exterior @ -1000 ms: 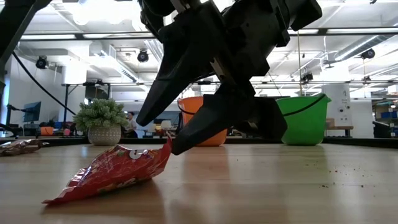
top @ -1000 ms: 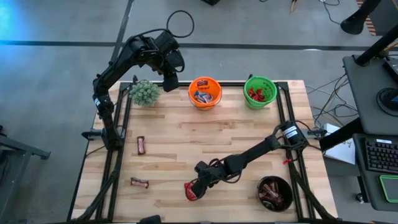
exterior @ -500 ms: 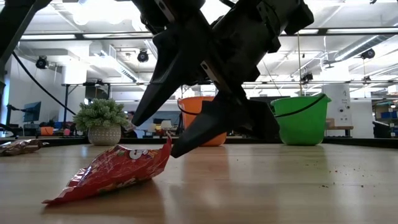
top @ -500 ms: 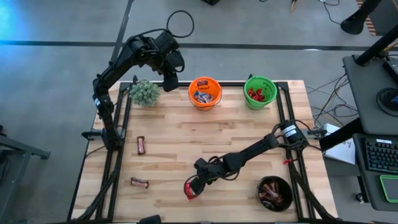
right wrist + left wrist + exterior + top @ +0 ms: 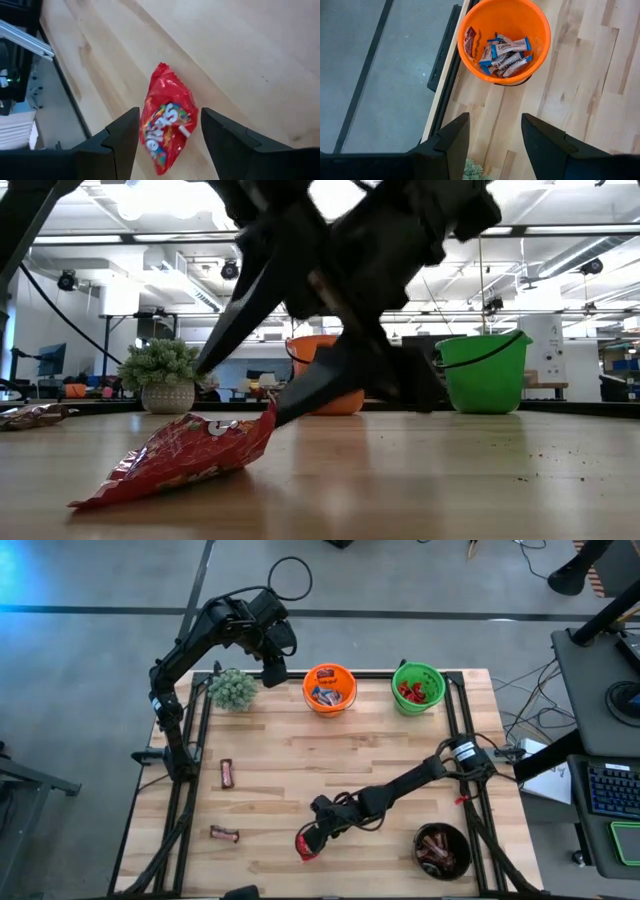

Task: Organize candy in baskets
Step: Put the red candy into the green bucket

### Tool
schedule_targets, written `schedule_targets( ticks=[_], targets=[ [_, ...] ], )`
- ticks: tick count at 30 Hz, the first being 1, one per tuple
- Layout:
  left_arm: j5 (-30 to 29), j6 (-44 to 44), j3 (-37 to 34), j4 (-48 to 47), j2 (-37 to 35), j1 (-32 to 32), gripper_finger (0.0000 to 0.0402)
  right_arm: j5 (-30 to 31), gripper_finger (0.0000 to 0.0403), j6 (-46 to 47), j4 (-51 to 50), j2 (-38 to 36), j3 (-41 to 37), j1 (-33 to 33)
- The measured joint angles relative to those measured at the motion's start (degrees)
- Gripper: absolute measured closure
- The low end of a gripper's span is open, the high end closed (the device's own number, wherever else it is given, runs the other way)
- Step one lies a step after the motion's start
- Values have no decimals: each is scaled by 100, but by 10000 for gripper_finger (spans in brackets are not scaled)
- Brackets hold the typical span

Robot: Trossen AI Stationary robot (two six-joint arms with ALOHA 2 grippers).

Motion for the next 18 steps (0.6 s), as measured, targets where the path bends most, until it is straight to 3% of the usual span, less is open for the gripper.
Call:
schedule_targets(
  ticks=[15, 18],
  targets=[
    [-1, 0, 0, 0, 0, -2, 240, -325, 203, 140, 303, 568, 308, -2],
    [-2, 0, -2, 0, 0, -2, 240, -339, 225, 363, 176, 571, 310, -10]
  ],
)
